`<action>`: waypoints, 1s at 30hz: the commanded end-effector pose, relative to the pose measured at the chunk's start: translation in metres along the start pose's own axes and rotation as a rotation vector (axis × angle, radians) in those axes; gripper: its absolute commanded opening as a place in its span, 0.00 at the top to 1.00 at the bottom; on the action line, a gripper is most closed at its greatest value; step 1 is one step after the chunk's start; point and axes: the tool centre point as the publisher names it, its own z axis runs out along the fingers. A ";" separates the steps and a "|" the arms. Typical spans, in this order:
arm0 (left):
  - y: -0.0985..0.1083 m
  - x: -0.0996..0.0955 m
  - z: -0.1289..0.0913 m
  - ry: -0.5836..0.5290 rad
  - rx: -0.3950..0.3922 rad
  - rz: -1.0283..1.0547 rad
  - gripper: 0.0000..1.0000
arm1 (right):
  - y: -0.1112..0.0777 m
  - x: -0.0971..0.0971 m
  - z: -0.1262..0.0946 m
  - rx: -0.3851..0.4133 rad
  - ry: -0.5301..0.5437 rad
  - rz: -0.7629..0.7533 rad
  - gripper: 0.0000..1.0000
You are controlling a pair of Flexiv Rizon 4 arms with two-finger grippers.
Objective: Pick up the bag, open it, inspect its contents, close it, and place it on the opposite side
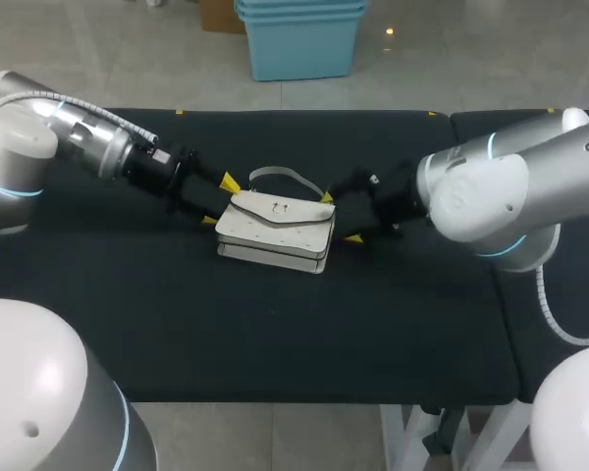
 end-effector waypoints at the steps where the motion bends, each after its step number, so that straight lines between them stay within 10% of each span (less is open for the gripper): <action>1: 0.010 0.007 0.005 -0.043 0.050 -0.005 0.30 | -0.001 0.006 -0.011 -0.077 -0.151 0.002 0.00; 5: 0.011 0.005 0.011 -0.076 0.053 -0.012 0.56 | 0.008 0.003 -0.018 -0.084 -0.234 -0.004 0.00; 15: 0.011 0.000 0.019 -0.170 0.047 -0.024 0.71 | 0.025 -0.007 -0.035 -0.044 -0.374 -0.038 0.00; 17: 0.010 -0.002 0.018 -0.177 0.047 -0.032 1.00 | 0.028 -0.009 -0.038 -0.033 -0.389 -0.045 0.00; 30: 0.012 -0.006 0.013 -0.267 0.054 -0.033 1.00 | 0.034 -0.014 -0.047 0.062 -0.452 -0.067 0.00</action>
